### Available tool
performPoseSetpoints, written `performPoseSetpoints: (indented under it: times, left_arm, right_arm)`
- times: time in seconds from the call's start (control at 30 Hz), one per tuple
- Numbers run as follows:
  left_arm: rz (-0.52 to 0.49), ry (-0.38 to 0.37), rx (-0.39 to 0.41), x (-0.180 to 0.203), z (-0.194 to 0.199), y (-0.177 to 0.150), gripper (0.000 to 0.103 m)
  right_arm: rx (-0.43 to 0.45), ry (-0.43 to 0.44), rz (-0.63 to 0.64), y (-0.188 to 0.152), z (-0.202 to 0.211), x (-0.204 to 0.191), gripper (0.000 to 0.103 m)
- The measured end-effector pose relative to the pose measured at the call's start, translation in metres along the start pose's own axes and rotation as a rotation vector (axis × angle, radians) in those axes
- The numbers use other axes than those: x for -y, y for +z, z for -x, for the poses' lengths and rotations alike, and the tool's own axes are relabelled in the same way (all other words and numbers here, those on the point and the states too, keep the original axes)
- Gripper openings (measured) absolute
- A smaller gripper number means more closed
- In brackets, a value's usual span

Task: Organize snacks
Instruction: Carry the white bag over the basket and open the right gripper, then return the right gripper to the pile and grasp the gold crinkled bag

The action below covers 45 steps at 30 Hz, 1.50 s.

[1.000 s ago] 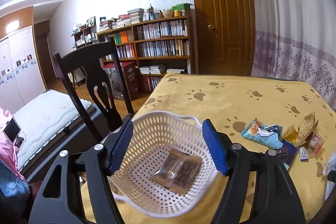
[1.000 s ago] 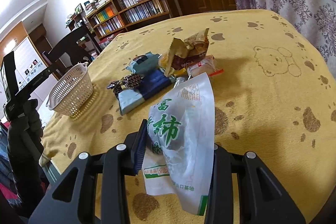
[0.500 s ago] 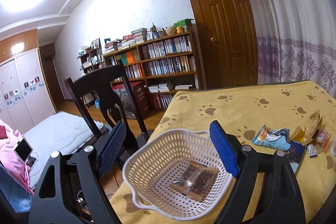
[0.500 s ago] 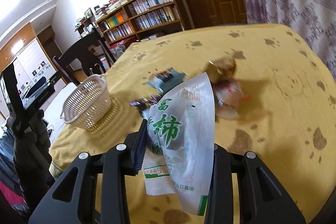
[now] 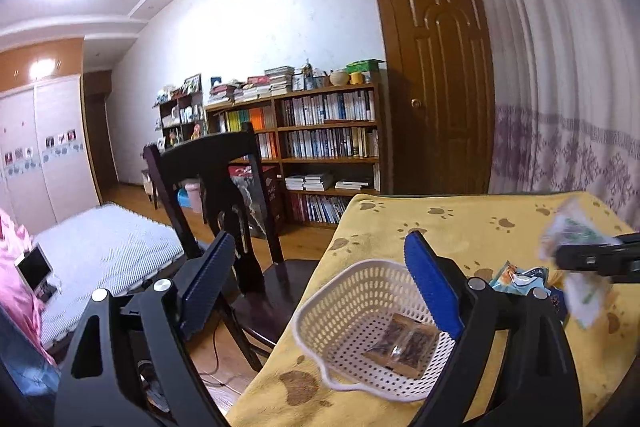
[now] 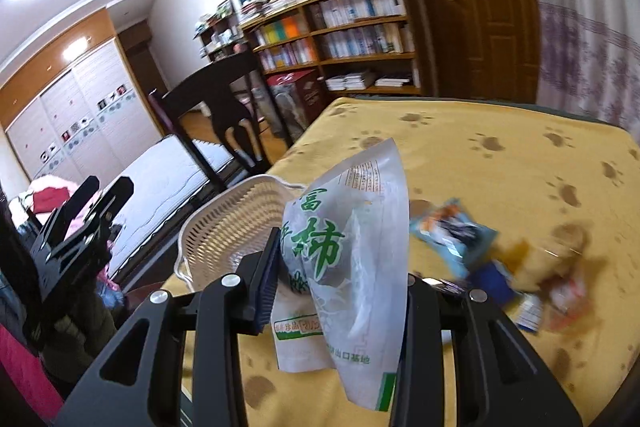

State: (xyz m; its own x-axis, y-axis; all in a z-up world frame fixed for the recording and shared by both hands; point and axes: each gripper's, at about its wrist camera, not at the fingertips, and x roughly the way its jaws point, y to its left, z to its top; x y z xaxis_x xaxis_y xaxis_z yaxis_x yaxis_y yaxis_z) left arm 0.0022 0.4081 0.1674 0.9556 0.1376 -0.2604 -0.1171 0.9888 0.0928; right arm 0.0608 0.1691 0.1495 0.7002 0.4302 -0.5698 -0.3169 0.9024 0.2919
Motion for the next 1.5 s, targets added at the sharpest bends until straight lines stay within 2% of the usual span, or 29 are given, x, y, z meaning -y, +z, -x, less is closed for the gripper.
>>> performPoseSetpoints:
  times: [0.2,0.43,0.5,0.87,1.27,1.5]
  left_arm:
    - [0.075,0.013,-0.037,-0.029,-0.010,-0.011,0.088]
    - [0.110,0.014,-0.061,-0.037,-0.018,-0.019,0.088]
    - [0.109,0.008,-0.062,-0.036,-0.020,-0.020,0.089]
    - [0.103,0.002,-0.058,-0.033,-0.019,-0.020,0.092]
    - [0.098,-0.005,-0.061,-0.029,-0.018,-0.020,0.092]
    - [0.084,-0.014,-0.069,-0.023,-0.017,-0.022,0.092]
  right_arm:
    - [-0.052,0.002,0.034,0.017,-0.049,-0.037,0.036]
    - [-0.087,0.023,0.069,0.020,-0.087,-0.070,0.040]
    - [-0.092,0.026,0.068,0.020,-0.092,-0.070,0.046]
    - [-0.116,0.001,0.027,0.007,-0.098,-0.051,0.046]
    - [-0.093,-0.007,-0.017,-0.010,-0.087,-0.042,0.051]
    - [-0.085,-0.034,-0.063,-0.022,-0.080,-0.023,0.051]
